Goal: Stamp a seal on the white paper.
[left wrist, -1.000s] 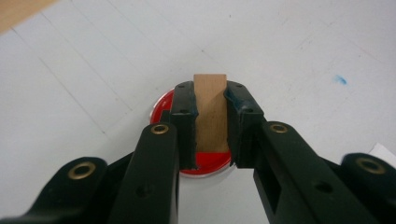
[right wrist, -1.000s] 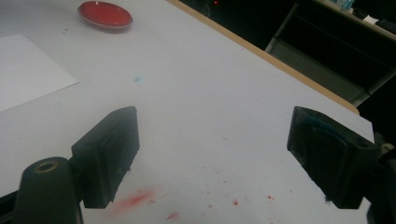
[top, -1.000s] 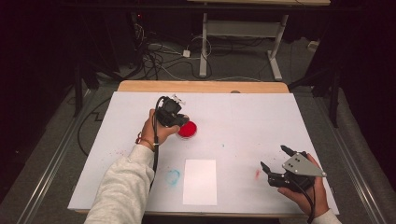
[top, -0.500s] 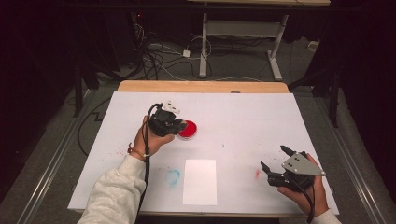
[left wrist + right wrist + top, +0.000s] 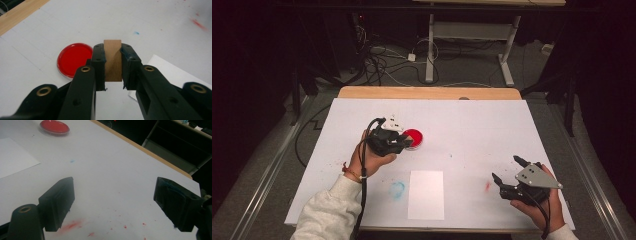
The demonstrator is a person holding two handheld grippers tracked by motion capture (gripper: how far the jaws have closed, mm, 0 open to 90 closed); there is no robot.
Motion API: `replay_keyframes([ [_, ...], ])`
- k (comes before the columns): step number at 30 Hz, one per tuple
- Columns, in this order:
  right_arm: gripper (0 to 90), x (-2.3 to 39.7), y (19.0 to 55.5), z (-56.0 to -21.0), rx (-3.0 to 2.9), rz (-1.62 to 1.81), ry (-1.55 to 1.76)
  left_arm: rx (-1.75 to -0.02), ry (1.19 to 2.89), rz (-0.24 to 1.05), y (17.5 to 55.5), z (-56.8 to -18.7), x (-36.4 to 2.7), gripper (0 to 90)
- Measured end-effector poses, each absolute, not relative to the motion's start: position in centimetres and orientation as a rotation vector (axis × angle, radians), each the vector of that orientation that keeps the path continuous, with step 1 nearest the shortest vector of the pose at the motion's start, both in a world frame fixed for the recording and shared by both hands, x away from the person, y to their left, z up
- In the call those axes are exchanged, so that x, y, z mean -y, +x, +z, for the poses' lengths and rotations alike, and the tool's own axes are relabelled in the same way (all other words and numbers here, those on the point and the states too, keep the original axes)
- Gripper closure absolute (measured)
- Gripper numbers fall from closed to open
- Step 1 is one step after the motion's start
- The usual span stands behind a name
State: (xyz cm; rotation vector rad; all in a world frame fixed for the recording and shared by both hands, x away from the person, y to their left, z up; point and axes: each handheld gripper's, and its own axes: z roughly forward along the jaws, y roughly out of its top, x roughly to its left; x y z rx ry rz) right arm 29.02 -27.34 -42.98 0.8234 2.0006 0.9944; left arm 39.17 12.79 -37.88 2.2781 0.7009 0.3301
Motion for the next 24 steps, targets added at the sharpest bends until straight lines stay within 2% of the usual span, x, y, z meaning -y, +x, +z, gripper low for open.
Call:
replay_keyframes([
  [24, 17.2, 27.1, 28.5, -43.1, -2.006, 0.991, 0.809, -0.533, 2.358, 0.309, 35.0, -37.8, -10.7, 73.5],
])
